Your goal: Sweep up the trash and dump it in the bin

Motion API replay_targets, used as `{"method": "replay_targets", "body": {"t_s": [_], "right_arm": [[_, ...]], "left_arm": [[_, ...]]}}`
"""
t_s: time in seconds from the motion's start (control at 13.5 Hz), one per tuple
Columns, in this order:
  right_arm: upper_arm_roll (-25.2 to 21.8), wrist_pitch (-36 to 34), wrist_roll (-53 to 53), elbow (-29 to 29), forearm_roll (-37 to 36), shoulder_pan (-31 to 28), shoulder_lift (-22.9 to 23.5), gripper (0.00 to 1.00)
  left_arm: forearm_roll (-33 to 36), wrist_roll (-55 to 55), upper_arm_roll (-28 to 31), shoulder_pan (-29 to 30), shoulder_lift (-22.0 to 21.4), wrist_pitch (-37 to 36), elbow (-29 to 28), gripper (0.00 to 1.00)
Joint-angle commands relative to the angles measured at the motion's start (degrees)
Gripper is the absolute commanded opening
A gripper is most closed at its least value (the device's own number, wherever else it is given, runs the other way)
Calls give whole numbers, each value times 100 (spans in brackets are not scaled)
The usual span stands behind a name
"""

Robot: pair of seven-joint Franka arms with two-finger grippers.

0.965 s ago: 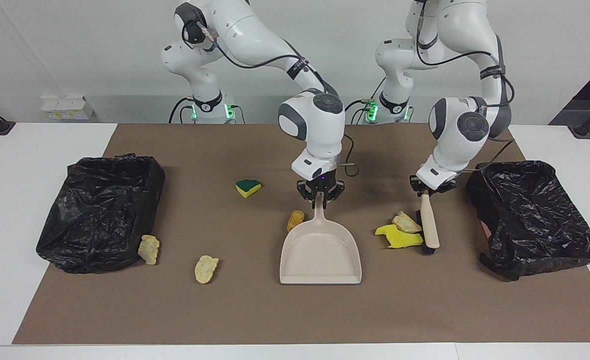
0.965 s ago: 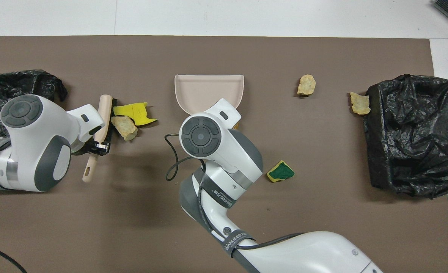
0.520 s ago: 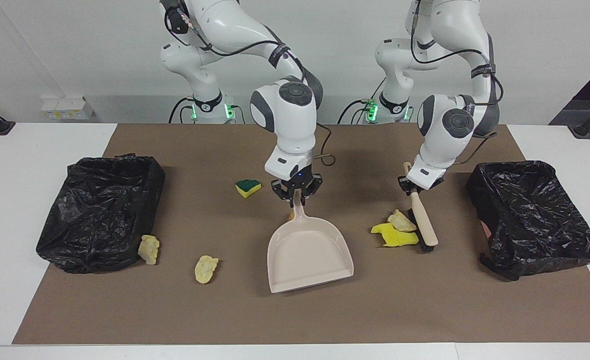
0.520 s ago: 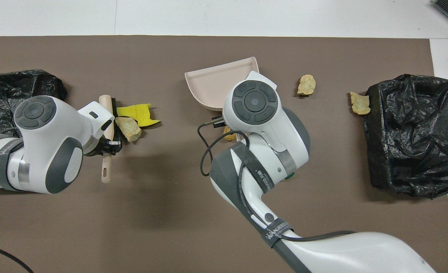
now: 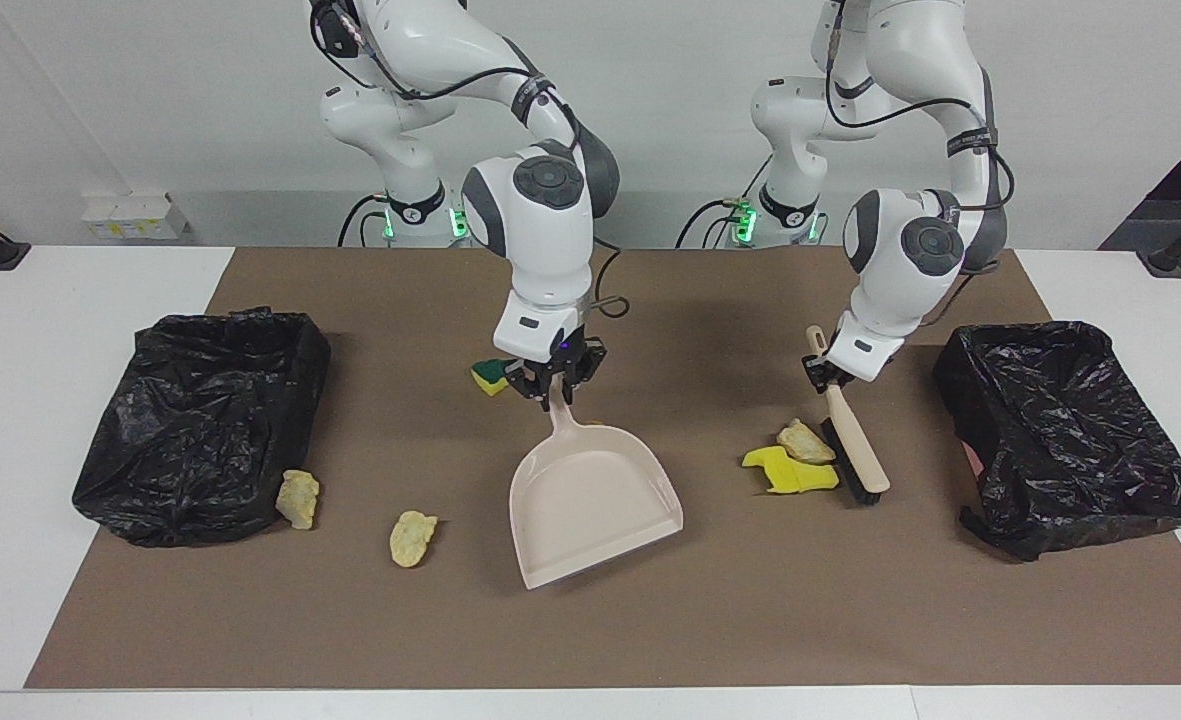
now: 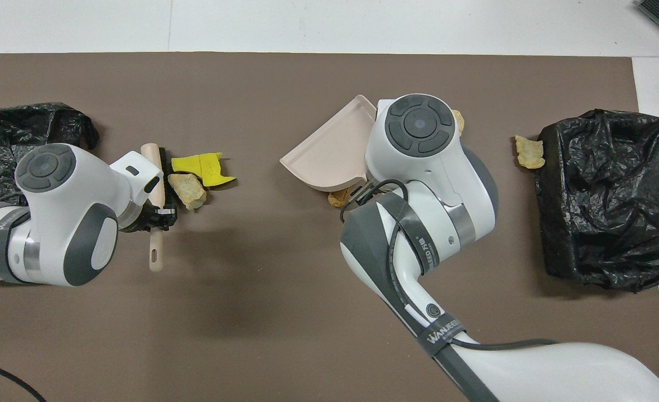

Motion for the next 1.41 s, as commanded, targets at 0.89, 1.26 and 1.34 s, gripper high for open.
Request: {"method": "replay_targets", "body": {"t_s": [0.89, 1.26, 1.34], "right_arm": [[70, 516, -4275, -205, -294, 125, 82, 0], [70, 560, -4186, -195, -453, 284, 276, 0], [70, 569, -4151, -195, -462, 285, 276, 0]], "left_arm": [[-605, -51, -38, -920, -183, 226, -267, 0], [-588, -130, 24, -921, -183, -406, 418, 0], [-562, -139, 59, -825, -174, -390, 410, 0]]}}
